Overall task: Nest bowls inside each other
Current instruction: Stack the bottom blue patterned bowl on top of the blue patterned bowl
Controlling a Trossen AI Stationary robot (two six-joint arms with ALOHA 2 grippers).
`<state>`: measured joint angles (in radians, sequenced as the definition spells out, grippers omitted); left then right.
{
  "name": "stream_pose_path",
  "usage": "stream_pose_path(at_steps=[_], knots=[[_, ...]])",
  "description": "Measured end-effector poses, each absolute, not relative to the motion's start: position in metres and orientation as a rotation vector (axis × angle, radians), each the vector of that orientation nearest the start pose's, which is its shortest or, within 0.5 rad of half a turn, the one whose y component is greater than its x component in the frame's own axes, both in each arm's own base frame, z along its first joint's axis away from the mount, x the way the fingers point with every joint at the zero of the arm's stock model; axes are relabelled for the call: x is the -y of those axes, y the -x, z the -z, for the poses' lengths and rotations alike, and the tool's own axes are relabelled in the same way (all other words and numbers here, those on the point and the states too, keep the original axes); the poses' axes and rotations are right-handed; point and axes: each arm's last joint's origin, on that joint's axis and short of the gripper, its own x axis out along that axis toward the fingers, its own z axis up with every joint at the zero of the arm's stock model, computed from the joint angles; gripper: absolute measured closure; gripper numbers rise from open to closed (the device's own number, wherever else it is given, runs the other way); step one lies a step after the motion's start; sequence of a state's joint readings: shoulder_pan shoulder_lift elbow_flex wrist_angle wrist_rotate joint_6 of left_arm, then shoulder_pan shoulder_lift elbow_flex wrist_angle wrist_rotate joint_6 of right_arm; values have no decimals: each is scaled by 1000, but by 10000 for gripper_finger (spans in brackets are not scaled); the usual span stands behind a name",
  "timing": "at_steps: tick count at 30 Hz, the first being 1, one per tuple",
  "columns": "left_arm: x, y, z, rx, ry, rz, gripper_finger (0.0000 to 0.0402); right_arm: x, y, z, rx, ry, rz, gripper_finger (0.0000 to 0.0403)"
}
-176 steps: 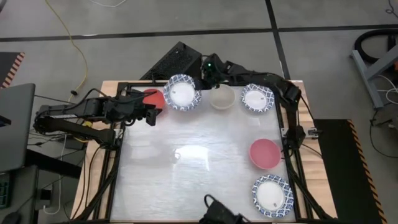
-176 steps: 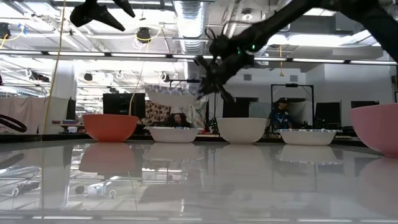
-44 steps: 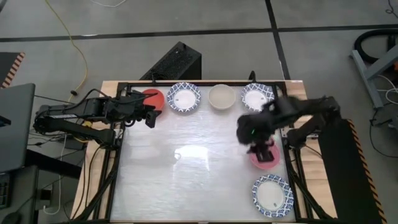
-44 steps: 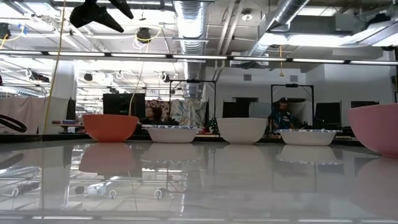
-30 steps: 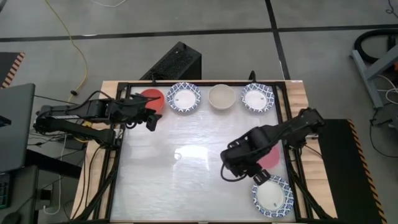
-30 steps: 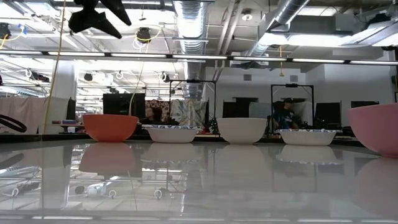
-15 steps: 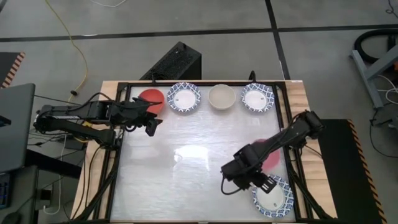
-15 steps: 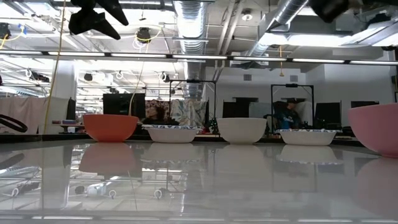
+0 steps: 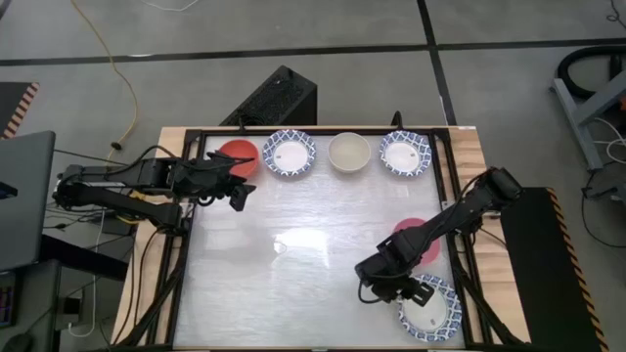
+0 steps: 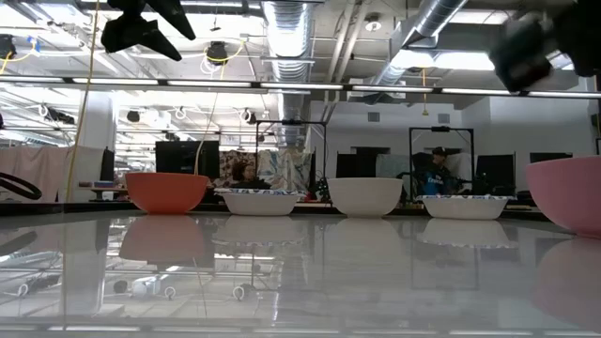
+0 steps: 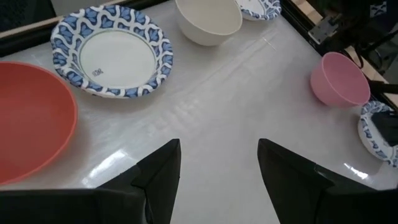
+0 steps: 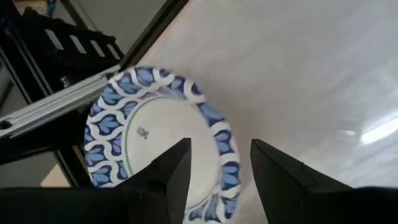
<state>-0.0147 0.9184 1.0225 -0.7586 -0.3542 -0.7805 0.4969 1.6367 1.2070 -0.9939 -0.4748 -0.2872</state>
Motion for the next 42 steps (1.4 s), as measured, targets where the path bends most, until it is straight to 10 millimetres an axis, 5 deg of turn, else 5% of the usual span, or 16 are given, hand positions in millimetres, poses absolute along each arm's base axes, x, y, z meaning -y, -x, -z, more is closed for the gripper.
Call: stream_pose_path(at_steps=[8, 31, 42], knots=[[-8, -173, -341, -475, 626, -568, 199, -153, -247, -194, -1392, 296, -1027, 216], [-8, -172, -340, -479, 653, -580, 199, -147, -236, -158, -1395, 238, -998, 217], [-8, -172, -340, -476, 653, -582, 199, -153, -229, -156, -1447, 174, -980, 315]])
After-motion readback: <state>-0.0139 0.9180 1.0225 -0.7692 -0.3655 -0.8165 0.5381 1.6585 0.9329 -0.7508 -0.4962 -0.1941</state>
